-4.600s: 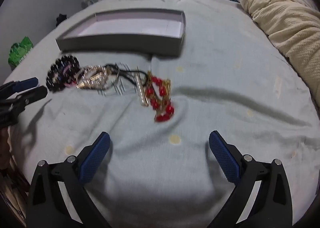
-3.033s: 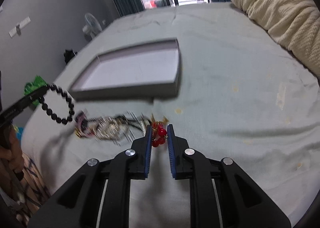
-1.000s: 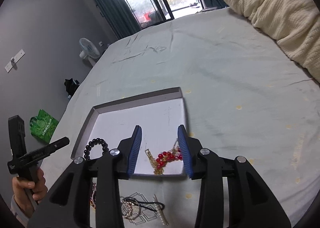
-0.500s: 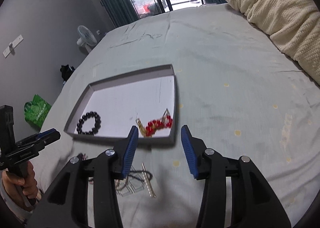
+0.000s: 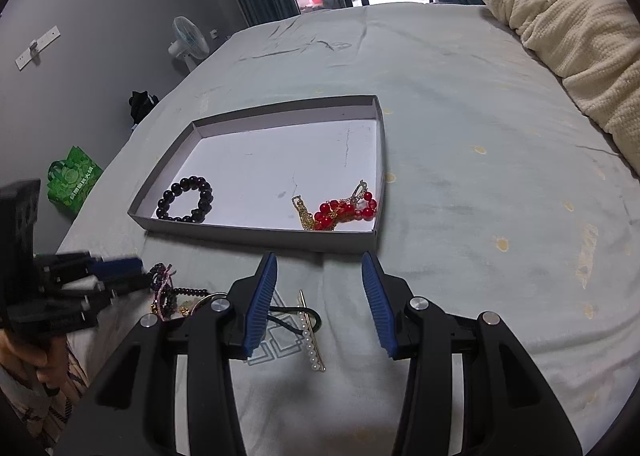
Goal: Organize jewelry
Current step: 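Grasp the pearl circle hair clip from the tangle with the right gripper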
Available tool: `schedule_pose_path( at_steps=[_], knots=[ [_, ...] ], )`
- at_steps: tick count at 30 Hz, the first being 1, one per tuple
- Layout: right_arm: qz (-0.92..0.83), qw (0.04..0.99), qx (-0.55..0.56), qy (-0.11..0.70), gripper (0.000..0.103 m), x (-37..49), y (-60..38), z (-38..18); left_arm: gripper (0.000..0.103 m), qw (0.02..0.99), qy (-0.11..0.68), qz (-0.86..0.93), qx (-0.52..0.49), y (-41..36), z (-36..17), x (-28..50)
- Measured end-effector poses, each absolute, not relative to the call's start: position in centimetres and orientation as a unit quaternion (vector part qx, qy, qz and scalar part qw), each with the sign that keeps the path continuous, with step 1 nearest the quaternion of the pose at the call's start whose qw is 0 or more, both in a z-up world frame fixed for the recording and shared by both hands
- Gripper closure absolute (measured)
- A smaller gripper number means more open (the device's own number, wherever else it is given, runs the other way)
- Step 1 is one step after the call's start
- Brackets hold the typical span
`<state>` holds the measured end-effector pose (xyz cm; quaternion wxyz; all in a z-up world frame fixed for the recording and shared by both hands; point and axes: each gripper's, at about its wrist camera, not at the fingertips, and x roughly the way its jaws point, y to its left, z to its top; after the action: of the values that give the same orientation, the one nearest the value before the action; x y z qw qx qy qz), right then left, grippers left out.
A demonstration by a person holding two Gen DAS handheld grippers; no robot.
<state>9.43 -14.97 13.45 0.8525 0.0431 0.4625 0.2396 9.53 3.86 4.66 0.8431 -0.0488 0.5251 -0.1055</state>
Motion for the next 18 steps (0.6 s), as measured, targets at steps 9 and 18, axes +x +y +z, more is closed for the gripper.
schedule_pose_path(
  at_steps=[9,18],
  knots=[
    [0.248,0.848,0.024,0.468,0.058,9.5,-13.7,12.8,0.1,0.83,0.547,-0.109,-0.018,2.3,3.3,9.1],
    [0.258,0.842,0.012,0.474,0.058,8.7,-13.3,12.4,0.1,0.876,0.465,-0.101,-0.081,6.3,8.3,8.7]
  ],
)
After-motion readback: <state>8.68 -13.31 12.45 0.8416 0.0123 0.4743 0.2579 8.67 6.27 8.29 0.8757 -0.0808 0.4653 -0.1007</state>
